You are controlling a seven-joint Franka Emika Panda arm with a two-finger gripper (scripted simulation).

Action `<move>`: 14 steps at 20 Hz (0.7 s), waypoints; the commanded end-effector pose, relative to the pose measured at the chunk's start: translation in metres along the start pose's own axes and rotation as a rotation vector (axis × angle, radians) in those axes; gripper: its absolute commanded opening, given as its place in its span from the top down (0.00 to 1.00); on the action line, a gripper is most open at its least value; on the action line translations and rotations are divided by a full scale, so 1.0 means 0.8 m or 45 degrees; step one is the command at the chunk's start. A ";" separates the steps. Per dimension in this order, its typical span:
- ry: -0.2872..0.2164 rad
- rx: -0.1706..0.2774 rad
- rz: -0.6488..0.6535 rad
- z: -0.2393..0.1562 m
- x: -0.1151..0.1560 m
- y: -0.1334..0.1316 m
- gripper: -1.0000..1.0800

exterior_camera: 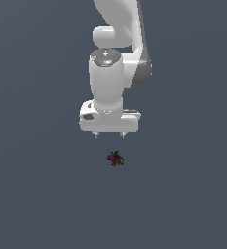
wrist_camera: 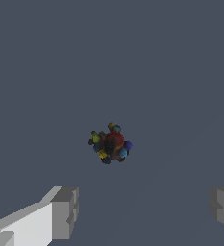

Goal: Pick up the object and move it to a goal position.

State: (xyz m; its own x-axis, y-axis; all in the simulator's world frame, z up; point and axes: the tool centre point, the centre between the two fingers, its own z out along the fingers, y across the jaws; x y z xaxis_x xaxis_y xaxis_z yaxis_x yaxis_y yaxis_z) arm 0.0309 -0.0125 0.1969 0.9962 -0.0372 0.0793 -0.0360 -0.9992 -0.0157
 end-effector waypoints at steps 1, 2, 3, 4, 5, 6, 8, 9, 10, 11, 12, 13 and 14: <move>0.000 0.000 0.000 0.000 0.000 0.000 0.04; 0.001 0.000 -0.002 0.000 0.000 0.000 0.04; 0.002 -0.001 -0.006 -0.001 0.001 -0.001 0.04; 0.006 -0.002 -0.014 -0.002 0.002 -0.002 0.04; 0.010 -0.003 -0.024 -0.004 0.004 -0.004 0.04; 0.015 -0.005 -0.037 -0.007 0.006 -0.006 0.04; 0.028 -0.009 -0.067 -0.013 0.010 -0.011 0.04; 0.033 -0.011 -0.077 -0.015 0.012 -0.012 0.04; 0.037 -0.012 -0.084 -0.017 0.013 -0.014 0.04; 0.040 -0.013 -0.089 -0.019 0.014 -0.015 0.04; 0.041 -0.013 -0.090 -0.019 0.014 -0.015 0.04; 0.040 -0.013 -0.089 -0.019 0.014 -0.015 0.04; 0.039 -0.013 -0.087 -0.018 0.013 -0.014 0.04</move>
State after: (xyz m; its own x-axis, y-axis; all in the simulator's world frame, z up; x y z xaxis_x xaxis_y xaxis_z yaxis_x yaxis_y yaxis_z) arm 0.0410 -0.0012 0.2129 0.9934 0.0306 0.1108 0.0307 -0.9995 0.0002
